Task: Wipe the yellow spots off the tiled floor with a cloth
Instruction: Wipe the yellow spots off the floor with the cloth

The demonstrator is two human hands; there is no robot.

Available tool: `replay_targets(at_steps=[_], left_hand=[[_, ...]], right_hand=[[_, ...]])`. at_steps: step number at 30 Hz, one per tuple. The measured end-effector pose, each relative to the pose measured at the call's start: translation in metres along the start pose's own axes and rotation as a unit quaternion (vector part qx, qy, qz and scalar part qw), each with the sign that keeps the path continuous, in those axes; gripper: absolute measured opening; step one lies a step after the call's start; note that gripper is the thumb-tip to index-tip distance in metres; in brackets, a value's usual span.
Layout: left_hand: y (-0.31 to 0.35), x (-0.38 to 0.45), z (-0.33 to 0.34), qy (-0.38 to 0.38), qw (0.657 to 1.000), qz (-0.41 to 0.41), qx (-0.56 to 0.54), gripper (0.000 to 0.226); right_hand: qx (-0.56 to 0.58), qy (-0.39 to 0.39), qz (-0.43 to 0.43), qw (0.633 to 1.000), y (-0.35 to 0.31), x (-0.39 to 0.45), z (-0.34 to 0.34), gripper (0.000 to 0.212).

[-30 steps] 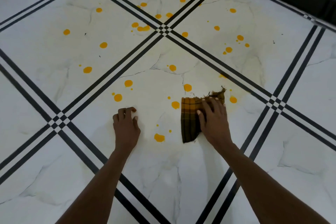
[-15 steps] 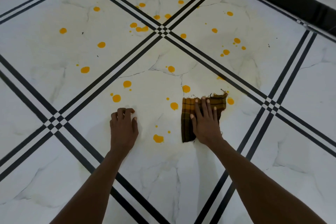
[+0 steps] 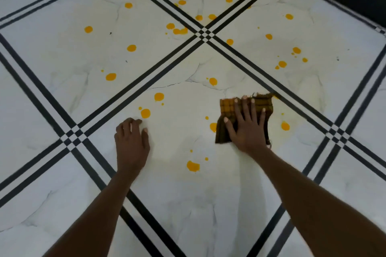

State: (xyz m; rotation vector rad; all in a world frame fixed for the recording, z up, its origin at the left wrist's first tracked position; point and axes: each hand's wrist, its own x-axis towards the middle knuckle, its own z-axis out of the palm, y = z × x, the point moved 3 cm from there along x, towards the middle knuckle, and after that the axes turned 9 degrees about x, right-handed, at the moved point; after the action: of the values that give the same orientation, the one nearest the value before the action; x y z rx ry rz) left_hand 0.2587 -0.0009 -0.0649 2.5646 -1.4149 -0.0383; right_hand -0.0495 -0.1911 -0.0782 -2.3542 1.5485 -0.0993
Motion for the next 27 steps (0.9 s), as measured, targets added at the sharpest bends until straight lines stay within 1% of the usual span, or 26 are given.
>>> replay_targets(at_steps=[3,5,7,9,10,12,13,14,15,16,17,18,19,20,21,22,23,25,26,27], left_hand=[[-0.022,0.006,0.004,0.027,0.999,-0.017,0.012,0.04],[-0.034,0.014,0.007,0.026,0.999,-0.025,0.026,0.047],[-0.04,0.017,0.01,0.022,0.998,-0.045,0.024,0.054],[-0.037,0.019,0.015,0.027,0.998,-0.052,0.01,0.054],[-0.036,0.022,0.016,0.033,0.998,-0.055,0.003,0.053],[-0.04,0.02,0.014,0.043,0.998,-0.054,0.001,0.051],[-0.041,0.018,0.012,0.045,0.998,-0.053,-0.002,0.051],[-0.041,0.017,0.01,0.047,0.998,-0.05,-0.005,0.05],[-0.04,0.018,0.009,0.047,0.998,-0.049,-0.006,0.05],[-0.04,0.018,0.009,0.044,0.998,-0.051,-0.004,0.05],[-0.039,0.017,0.009,0.043,0.998,-0.054,-0.001,0.049],[-0.038,0.016,0.01,0.042,0.998,-0.055,0.003,0.049],[-0.038,0.017,0.011,0.038,0.998,-0.057,0.001,0.049],[-0.039,0.017,0.012,0.035,0.998,-0.06,-0.003,0.048],[-0.04,0.018,0.013,0.035,0.998,-0.061,-0.007,0.048],[-0.041,0.018,0.015,0.038,0.997,-0.063,-0.013,0.048],[-0.041,0.02,0.016,0.041,0.997,-0.066,-0.019,0.048],[-0.045,0.019,0.014,0.047,0.995,-0.084,-0.038,0.048],[-0.045,0.019,0.013,0.046,0.993,-0.092,-0.057,0.049],[-0.046,0.019,0.01,0.043,0.992,-0.096,-0.07,0.051]], right_hand=[[-0.024,-0.008,-0.025,0.999,-0.014,0.054,0.004,0.073],[-0.025,-0.009,-0.038,0.999,-0.031,0.081,0.004,0.072],[-0.027,-0.005,-0.061,0.998,-0.054,0.101,0.011,0.07],[-0.013,0.011,-0.09,0.996,-0.086,0.107,0.022,0.068],[-0.012,0.012,-0.133,0.991,-0.104,0.097,0.028,0.067],[-0.015,-0.034,-0.25,0.967,-0.128,0.036,0.039,0.065],[-0.022,-0.06,-0.292,0.954,-0.124,-0.003,0.04,0.065],[-0.031,-0.083,-0.318,0.944,-0.11,-0.038,0.036,0.066],[-0.036,-0.089,-0.331,0.939,-0.09,-0.054,0.028,0.066],[-0.034,-0.093,-0.321,0.942,-0.071,-0.05,0.018,0.066],[-0.035,-0.079,-0.288,0.954,-0.056,-0.031,0.013,0.065],[-0.038,-0.056,-0.231,0.971,-0.05,0.0,0.01,0.065],[-0.035,-0.029,-0.167,0.985,-0.058,0.037,0.008,0.065],[-0.017,-0.011,-0.119,0.993,-0.079,0.076,0.011,0.065],[-0.007,-0.005,-0.105,0.994,-0.112,0.111,0.02,0.065],[-0.005,-0.008,-0.118,0.993,-0.148,0.135,0.031,0.065],[-0.003,-0.01,-0.153,0.988,-0.186,0.145,0.044,0.064],[-0.003,-0.014,-0.269,0.963,-0.242,0.116,0.065,0.062],[-0.015,-0.032,-0.328,0.944,-0.247,0.081,0.069,0.061],[-0.025,-0.055,-0.374,0.925,-0.235,0.04,0.069,0.061]])
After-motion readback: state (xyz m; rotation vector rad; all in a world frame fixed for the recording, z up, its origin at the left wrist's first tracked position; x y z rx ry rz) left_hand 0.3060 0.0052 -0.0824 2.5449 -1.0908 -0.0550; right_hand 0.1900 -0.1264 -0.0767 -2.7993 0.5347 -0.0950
